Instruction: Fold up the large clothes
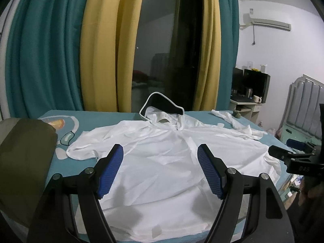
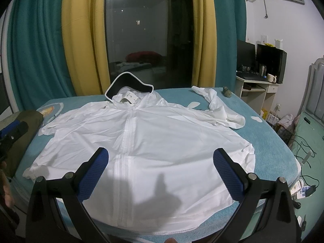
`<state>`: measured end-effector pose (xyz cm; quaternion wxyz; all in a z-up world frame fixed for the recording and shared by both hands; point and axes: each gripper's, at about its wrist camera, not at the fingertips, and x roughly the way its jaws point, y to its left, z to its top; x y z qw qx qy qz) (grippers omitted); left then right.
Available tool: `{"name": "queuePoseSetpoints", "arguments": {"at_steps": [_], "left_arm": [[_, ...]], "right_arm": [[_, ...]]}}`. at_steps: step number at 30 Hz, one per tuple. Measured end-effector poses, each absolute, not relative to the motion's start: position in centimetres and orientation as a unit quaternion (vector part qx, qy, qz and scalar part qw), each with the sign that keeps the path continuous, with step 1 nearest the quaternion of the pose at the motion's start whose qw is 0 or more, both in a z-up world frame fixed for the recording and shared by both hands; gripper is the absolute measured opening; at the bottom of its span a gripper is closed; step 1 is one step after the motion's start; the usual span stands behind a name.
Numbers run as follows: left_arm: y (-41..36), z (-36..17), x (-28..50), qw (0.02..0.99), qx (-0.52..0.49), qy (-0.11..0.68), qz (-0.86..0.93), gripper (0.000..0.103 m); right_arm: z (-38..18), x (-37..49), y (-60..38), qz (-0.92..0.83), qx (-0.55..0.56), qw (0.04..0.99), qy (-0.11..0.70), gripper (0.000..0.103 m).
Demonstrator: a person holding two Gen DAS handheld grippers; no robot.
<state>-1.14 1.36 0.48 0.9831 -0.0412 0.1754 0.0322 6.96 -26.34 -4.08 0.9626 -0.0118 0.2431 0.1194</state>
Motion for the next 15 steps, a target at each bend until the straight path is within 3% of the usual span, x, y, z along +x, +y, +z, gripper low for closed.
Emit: {"name": "queuePoseSetpoints", "arguments": {"at_steps": [15], "left_arm": [[2.02, 0.77, -1.03, 0.983, -0.031, 0.174, 0.056, 0.078]], "right_arm": [[-3.85, 6.68, -25.89, 0.119, -0.015, 0.963, 0.243, 0.102]]}}
